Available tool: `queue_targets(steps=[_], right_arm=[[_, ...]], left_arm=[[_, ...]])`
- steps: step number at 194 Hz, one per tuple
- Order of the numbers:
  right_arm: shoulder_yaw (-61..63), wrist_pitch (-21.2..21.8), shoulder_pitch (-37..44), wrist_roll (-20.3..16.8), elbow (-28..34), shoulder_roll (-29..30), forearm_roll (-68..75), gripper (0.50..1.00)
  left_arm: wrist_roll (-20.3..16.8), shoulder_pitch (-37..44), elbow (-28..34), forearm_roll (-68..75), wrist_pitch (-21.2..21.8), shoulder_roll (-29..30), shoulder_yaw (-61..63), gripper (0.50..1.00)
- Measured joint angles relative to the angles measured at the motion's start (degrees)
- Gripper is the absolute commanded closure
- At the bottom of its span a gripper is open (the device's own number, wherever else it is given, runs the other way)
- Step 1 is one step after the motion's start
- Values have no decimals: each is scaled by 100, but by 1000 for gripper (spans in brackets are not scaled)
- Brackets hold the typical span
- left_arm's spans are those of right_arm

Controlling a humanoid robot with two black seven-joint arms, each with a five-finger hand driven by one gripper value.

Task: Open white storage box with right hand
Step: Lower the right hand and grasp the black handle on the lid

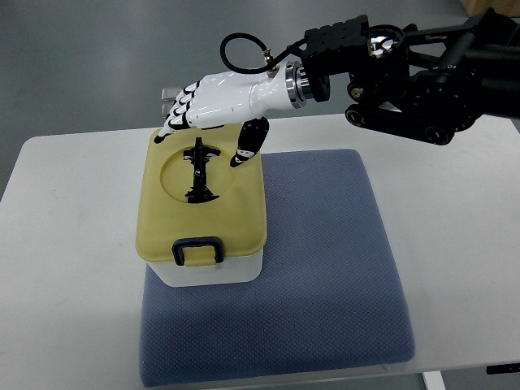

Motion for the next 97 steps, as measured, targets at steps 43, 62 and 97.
queue_targets(steps=[43,62,97], right_arm=[[0,-127,-168,-4,-162,223,2,695],[0,-226,-252,-7,-235,312,2,730],[0,-353,-336,-8,-310,405,5,1000]], left_arm=[[0,-1,0,2,0,0,-7,500],[0,0,0,2,0,0,-8,500],[0,0,0,-1,0,0,-8,500]])
